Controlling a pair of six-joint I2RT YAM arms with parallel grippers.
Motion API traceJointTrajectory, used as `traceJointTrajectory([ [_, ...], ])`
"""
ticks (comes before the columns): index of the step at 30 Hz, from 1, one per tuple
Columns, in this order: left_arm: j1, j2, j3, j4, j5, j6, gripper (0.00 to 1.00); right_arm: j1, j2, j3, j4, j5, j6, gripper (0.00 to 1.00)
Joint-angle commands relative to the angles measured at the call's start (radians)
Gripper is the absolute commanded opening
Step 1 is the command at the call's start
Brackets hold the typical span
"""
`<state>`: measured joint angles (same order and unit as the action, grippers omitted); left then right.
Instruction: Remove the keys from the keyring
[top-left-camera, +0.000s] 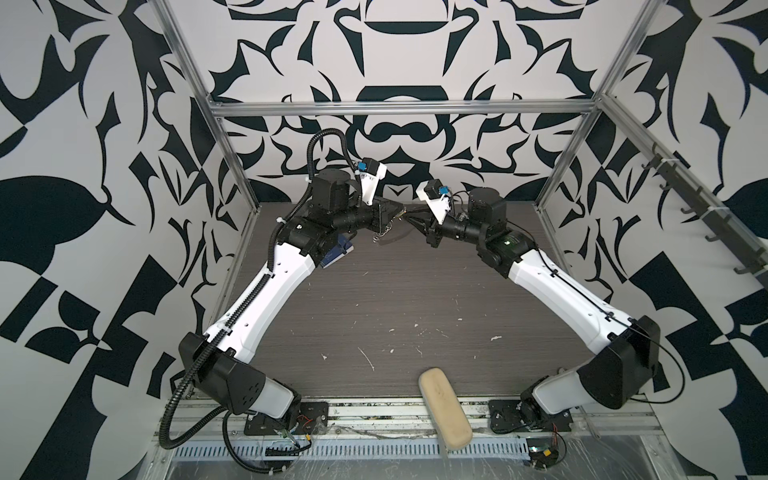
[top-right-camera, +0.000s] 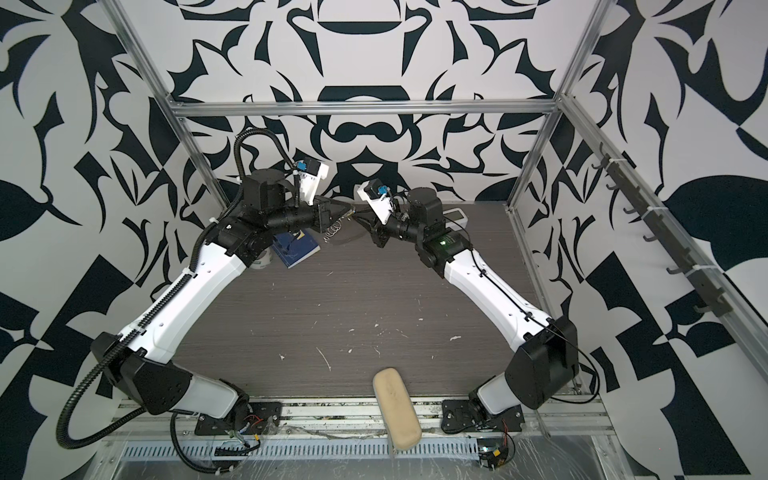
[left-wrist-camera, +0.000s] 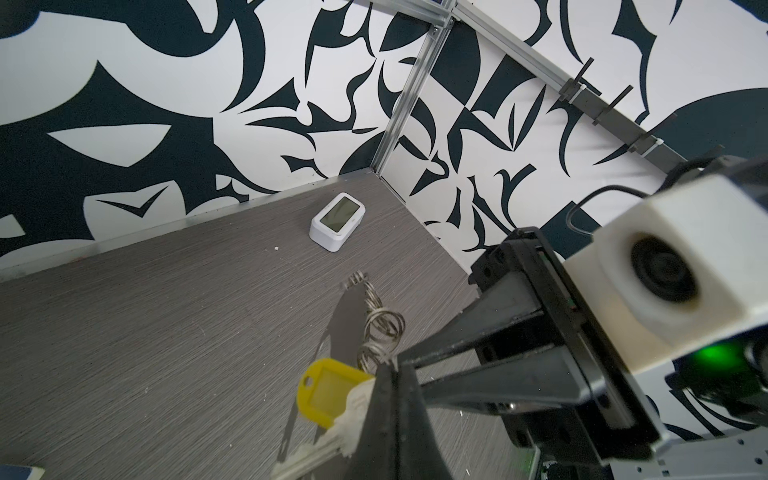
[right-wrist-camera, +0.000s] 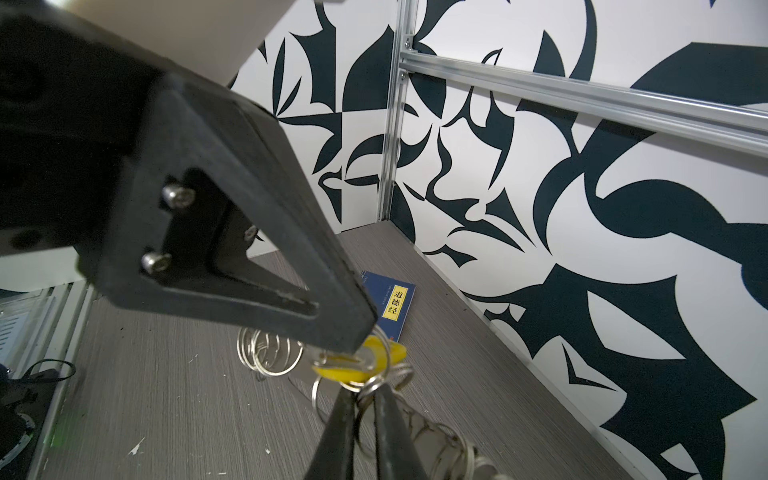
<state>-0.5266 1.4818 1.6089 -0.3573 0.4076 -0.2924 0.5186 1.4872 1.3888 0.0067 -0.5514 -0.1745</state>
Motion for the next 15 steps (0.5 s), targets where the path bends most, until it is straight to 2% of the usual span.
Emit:
traceJointTrajectory([
  [1, -0.016, -0.016, 0.007, 0.032, 0.03, -0.019, 0.0, 0.005, -0.002, 0.053, 0.036, 0.038, 0.006, 0.14],
  [4, -0.021, -0.018, 0.005, 0.032, 0.029, -0.021, 0.0, 0.005, -0.001, 0.057, 0.029, 0.044, -0.002, 0.12],
  [8, -0.023, -0.021, 0.007, 0.026, 0.021, -0.019, 0.0, 0.005, -0.004, 0.058, 0.029, 0.041, -0.009, 0.0],
  [15, -0.003, -0.005, 0.058, -0.047, 0.003, 0.001, 0.0, 0.006, -0.036, 0.029, 0.028, 0.011, -0.037, 0.0],
])
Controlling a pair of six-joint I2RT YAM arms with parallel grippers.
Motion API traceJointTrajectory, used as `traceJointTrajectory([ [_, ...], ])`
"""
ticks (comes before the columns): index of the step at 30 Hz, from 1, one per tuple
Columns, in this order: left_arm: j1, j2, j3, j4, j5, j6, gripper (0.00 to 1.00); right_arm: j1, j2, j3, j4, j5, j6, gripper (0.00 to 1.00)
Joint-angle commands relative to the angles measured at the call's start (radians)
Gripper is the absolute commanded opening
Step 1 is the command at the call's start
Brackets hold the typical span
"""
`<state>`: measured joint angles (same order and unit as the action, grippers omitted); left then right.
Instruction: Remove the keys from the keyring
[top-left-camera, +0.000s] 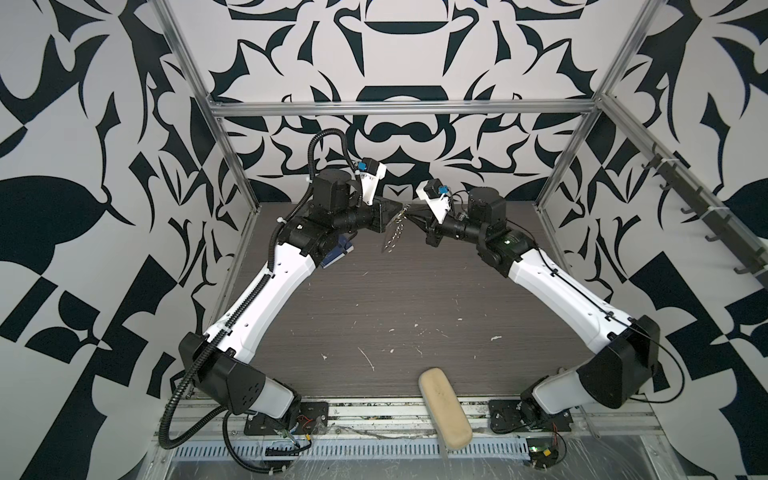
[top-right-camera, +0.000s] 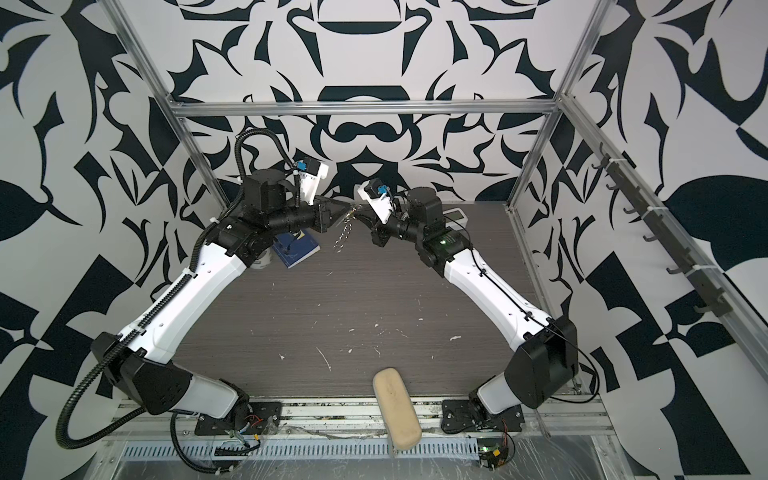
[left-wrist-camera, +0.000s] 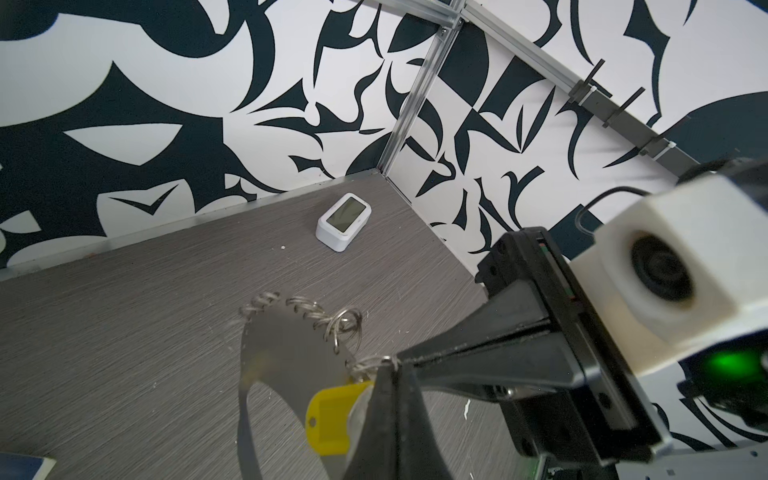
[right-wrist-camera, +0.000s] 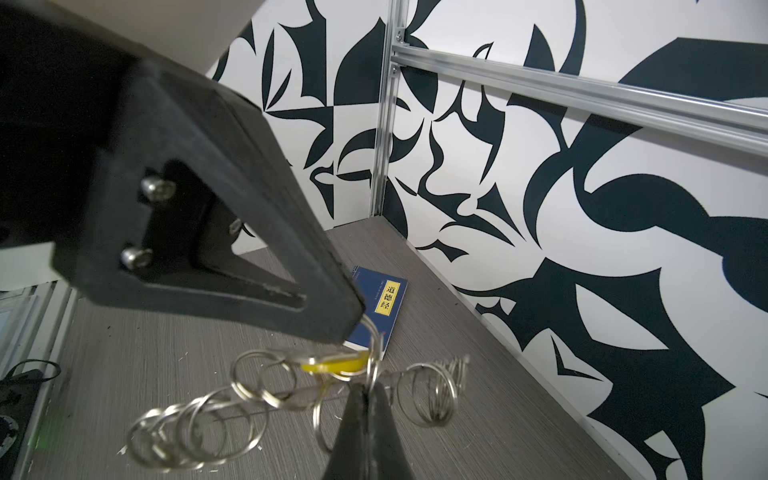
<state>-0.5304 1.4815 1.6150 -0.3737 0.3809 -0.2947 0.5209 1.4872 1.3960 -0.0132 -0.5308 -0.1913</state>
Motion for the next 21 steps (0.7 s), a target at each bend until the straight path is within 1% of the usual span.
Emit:
traceJointTrajectory([
  [1, 0.005, -0.001, 0.058, -0.037, 0.029, 0.003, 0.0, 0.003, -0.043, 0.014, 0.055, -0.02, -0.028, 0.0],
  [7, 0.063, 0.013, 0.069, -0.053, 0.031, -0.041, 0.0, 0.001, -0.086, -0.058, 0.163, -0.066, -0.039, 0.0],
  [12, 0.082, 0.017, 0.057, -0.023, 0.071, -0.068, 0.0, -0.006, -0.104, -0.11, 0.294, -0.117, -0.013, 0.0],
  [17, 0.09, 0.024, 0.053, -0.019, 0.086, -0.081, 0.0, -0.009, -0.116, -0.159, 0.421, -0.125, 0.013, 0.0],
  [21, 0.094, 0.021, 0.047, -0.013, 0.095, -0.086, 0.0, -0.009, -0.126, -0.185, 0.489, -0.117, 0.014, 0.0],
])
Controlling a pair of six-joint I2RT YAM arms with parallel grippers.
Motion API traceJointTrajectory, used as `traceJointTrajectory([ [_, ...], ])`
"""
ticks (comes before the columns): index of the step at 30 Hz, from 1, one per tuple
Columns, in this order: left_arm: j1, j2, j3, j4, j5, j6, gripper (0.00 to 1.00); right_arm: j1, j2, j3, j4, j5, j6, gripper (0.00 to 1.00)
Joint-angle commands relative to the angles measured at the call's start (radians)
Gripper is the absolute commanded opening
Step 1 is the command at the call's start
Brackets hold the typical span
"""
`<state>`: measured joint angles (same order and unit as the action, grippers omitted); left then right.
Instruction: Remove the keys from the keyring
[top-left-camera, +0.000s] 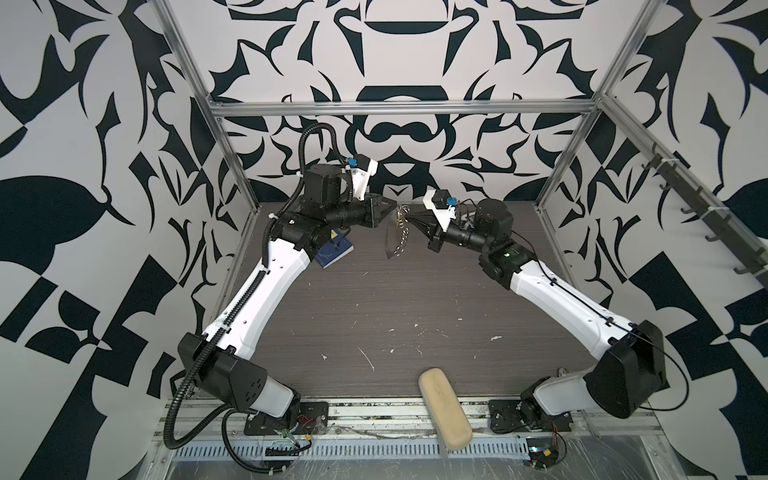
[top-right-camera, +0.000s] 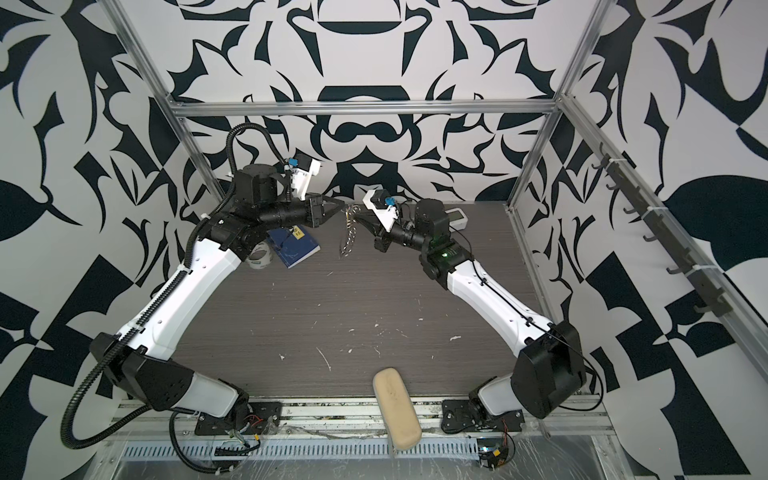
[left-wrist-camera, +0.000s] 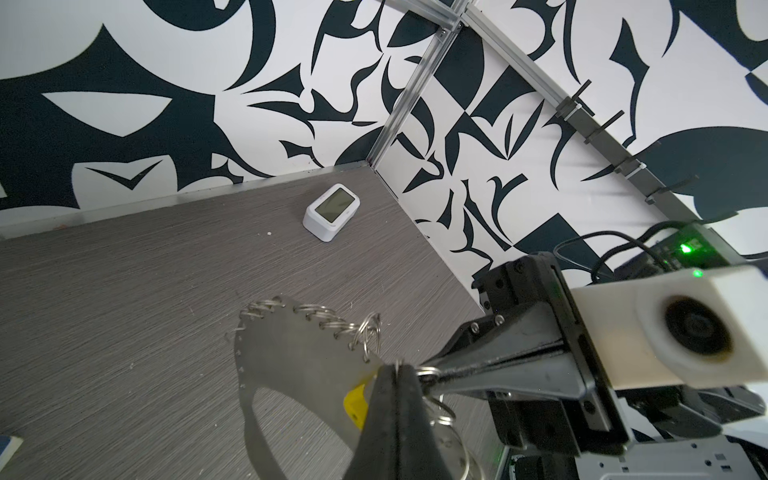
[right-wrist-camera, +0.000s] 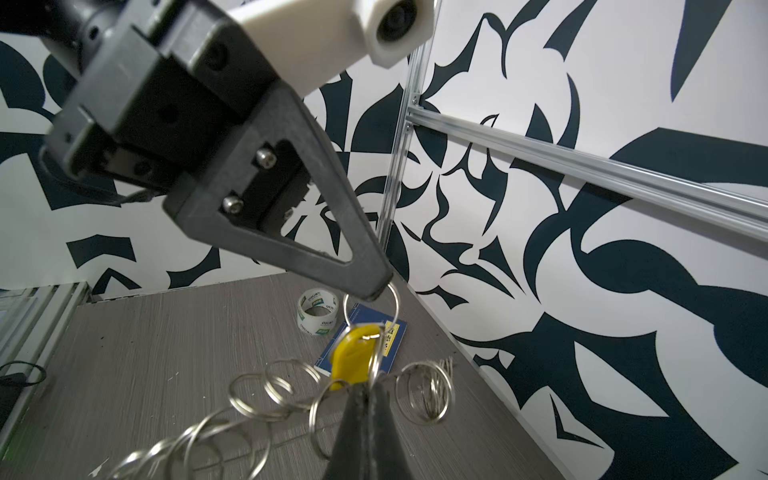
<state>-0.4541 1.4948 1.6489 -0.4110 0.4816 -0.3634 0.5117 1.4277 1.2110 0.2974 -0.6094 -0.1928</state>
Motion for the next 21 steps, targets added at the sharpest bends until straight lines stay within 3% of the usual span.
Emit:
traceJointTrajectory([
  [1, 0.018, 0.007, 0.013, 0.026, 0.001, -0.02, 0.0, -0.001, -0.069, -0.014, 0.201, -0.036, 0.016, 0.0],
  [11, 0.018, 0.001, 0.018, 0.005, 0.029, -0.04, 0.0, -0.007, -0.034, -0.09, 0.584, -0.012, 0.073, 0.0],
  [21, 0.016, 0.024, 0.039, 0.044, 0.089, -0.076, 0.0, -0.006, -0.014, -0.059, 0.669, -0.047, 0.13, 0.0],
])
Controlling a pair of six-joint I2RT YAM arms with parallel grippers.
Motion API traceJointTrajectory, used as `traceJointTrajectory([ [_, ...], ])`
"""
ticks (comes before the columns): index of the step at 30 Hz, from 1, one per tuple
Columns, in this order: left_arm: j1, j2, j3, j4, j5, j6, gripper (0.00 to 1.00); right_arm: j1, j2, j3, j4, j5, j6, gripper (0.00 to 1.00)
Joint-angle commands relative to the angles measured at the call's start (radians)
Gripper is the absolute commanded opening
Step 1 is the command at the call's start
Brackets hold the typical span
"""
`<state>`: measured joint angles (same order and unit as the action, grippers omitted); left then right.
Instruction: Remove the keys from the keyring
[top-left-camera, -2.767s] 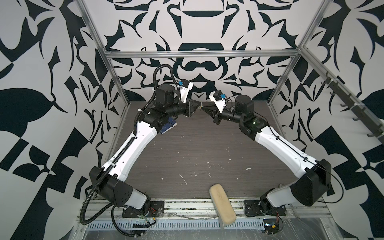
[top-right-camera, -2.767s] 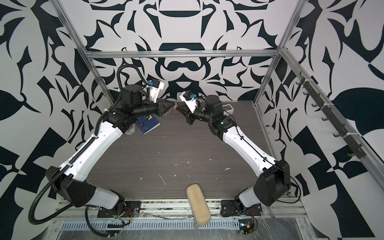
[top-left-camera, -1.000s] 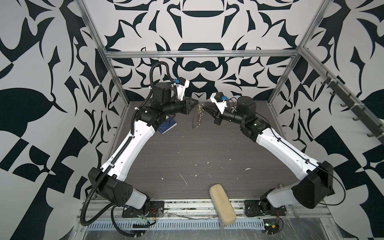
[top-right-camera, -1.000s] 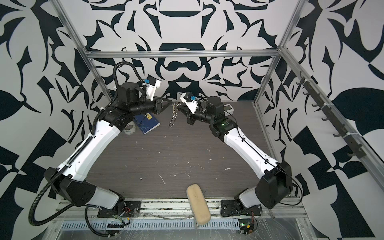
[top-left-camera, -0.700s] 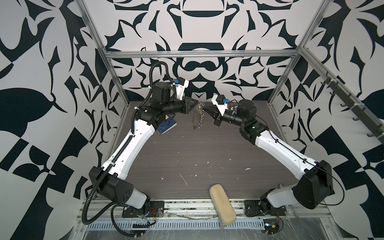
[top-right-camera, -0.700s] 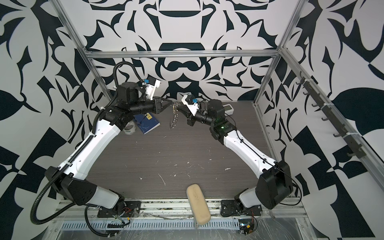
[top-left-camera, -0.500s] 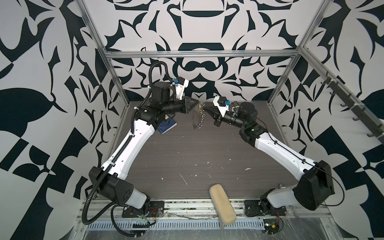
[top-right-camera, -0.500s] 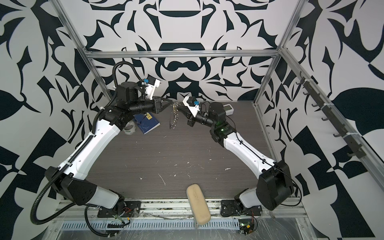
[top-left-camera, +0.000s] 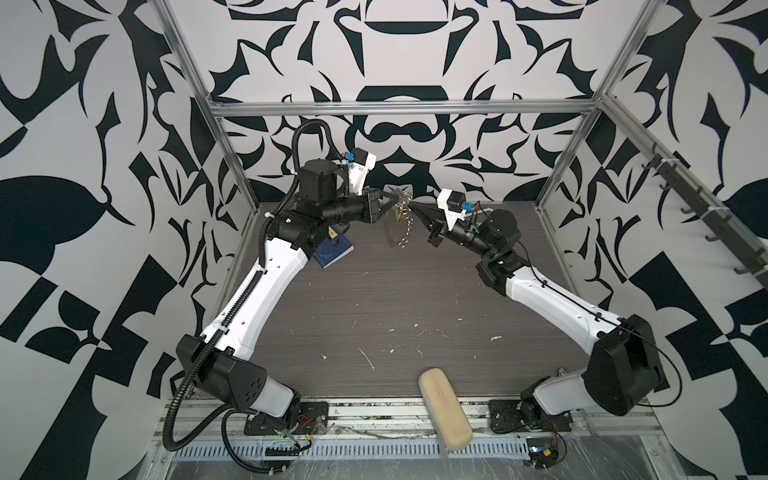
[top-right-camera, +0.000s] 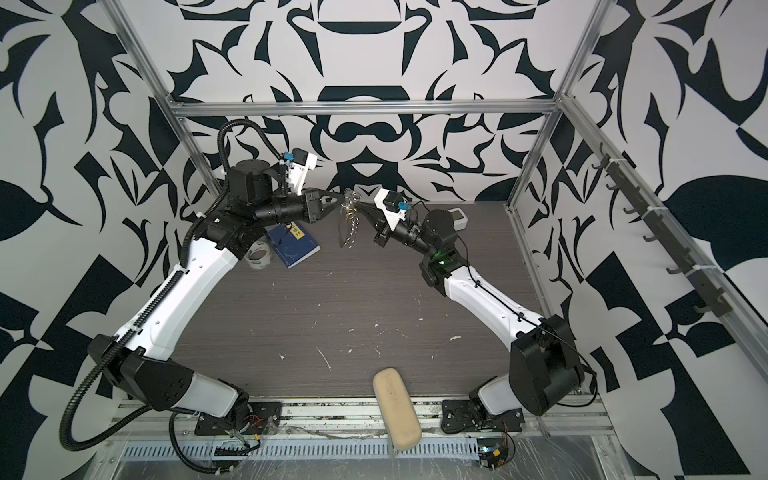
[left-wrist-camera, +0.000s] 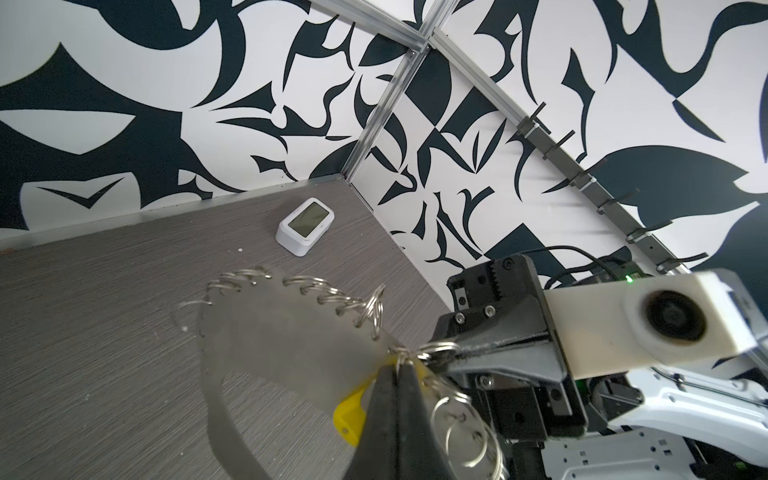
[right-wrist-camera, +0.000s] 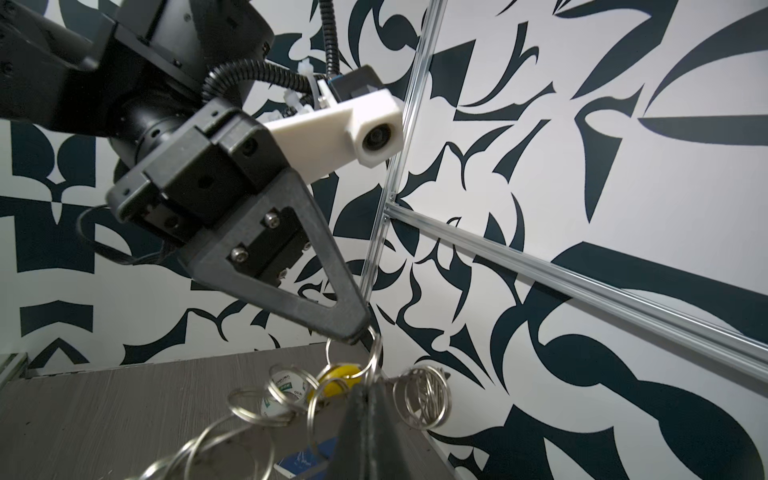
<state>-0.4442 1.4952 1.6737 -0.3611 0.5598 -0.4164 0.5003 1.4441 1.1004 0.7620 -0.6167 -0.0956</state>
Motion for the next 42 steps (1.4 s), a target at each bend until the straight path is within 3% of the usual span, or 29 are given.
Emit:
traceJointTrajectory([
  [1, 0.006, 0.023, 0.011, 0.005, 0.016, -0.032, 0.0, 0.005, -0.027, 0.054, 0.211, -0.04, 0.038, 0.0],
  [17, -0.015, 0.039, 0.005, 0.052, 0.064, -0.088, 0.0, 0.007, 0.052, 0.12, 0.366, -0.038, 0.171, 0.0],
  [24, -0.006, 0.035, 0.125, -0.11, -0.11, 0.051, 0.0, 0.007, 0.0, 0.007, 0.221, -0.021, 0.08, 0.0],
  [37, -0.014, 0.069, 0.209, -0.165, -0.125, 0.103, 0.0, 0.011, -0.045, -0.033, 0.04, -0.06, 0.048, 0.0],
  [42, -0.021, 0.066, 0.2, -0.165, -0.114, 0.103, 0.0, 0.012, -0.042, -0.016, 0.025, -0.046, 0.055, 0.16],
])
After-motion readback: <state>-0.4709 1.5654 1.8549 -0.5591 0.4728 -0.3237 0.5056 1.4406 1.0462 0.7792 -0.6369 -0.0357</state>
